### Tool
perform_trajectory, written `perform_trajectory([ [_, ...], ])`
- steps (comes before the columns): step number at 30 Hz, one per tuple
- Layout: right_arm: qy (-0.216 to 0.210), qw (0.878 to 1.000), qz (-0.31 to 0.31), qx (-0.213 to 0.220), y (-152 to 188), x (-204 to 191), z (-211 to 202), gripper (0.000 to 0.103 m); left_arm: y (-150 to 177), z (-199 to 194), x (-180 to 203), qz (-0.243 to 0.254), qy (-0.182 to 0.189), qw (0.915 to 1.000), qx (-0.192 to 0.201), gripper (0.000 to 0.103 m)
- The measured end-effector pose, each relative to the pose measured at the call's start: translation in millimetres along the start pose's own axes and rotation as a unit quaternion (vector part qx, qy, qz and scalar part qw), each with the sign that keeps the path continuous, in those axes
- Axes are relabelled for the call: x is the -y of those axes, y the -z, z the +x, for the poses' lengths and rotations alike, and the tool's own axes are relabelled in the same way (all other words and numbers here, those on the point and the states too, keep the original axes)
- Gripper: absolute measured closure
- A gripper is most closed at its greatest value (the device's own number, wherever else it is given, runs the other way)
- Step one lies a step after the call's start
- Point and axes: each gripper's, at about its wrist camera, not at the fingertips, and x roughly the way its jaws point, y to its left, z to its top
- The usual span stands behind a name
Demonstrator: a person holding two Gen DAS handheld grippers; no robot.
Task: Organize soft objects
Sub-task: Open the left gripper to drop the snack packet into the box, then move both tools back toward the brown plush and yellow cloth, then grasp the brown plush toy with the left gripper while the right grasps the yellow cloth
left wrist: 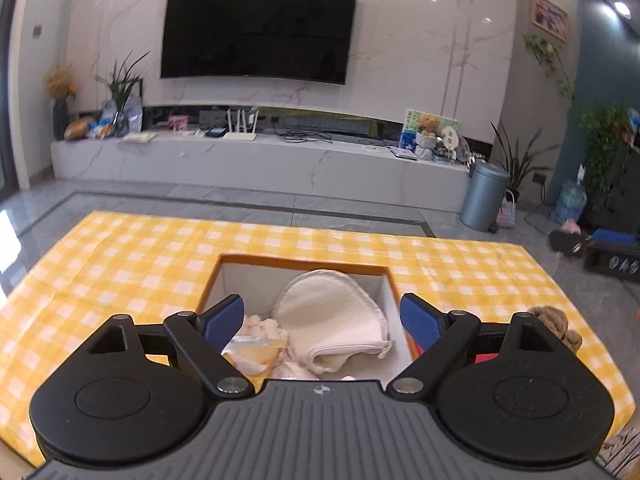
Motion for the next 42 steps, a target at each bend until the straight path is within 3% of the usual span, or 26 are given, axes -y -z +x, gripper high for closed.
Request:
perform_trajectory([
  [7, 0.032, 0.998, 0.034, 0.033, 7.6, 39.8, -24.5, 0.018, -6.6, 2.6, 63.1, 0.068, -0.018, 0.9973, 0.02, 0.0],
  [12, 0.034, 0.999, 0.024, 0.017, 21.9, 59.8, -23.8, 0.017, -7.1, 12.2, 113.5, 0.121, 0.0, 0.9925, 0.017, 0.0],
  [14, 0.063, 0.997, 0.04, 0.013, 28.0, 74.8, -19.4, 0.016, -5.2, 17.8, 134.9, 0.148, 0.015, 0.9888, 0.012, 0.0],
  [20, 0.125, 0.981, 0.117, -0.091, 65.8, 135.4, 16.0, 0.014, -4.6, 56.2, 182.9, 0.172, 0.099, 0.9794, -0.036, 0.0],
  [24, 0.148, 0.953, 0.171, -0.202, 105.2, 161.2, 57.4, 0.014, -8.3, 97.7, 208.5, 0.161, 0.139, 0.9737, -0.082, 0.0],
  [29, 0.155, 0.921, 0.171, -0.315, 145.5, 160.3, 100.0, 0.014, -4.1, 147.2, 249.1, 0.167, 0.162, 0.9647, -0.124, 0.0],
  [33, 0.136, 0.907, 0.193, -0.349, 162.8, 162.4, 104.1, 0.014, 3.8, 184.2, 278.7, 0.155, 0.179, 0.9564, -0.171, 0.0],
  [36, 0.132, 0.901, 0.201, -0.361, 169.0, 165.0, 107.0, 0.013, 11.4, 201.8, 300.6, 0.17, 0.184, 0.9516, -0.179, 0.0],
  [39, 0.122, 0.904, 0.194, -0.36, 169.4, 165.7, 107.3, 0.012, 20.5, 219.9, 320.6, 0.186, 0.177, 0.9467, -0.195, 0.0],
  [42, 0.121, 0.909, 0.157, -0.366, 167.3, 164.8, 106.2, 0.023, 31.0, 238.0, 334.7, 0.194, 0.173, 0.9409, -0.217, 0.0],
])
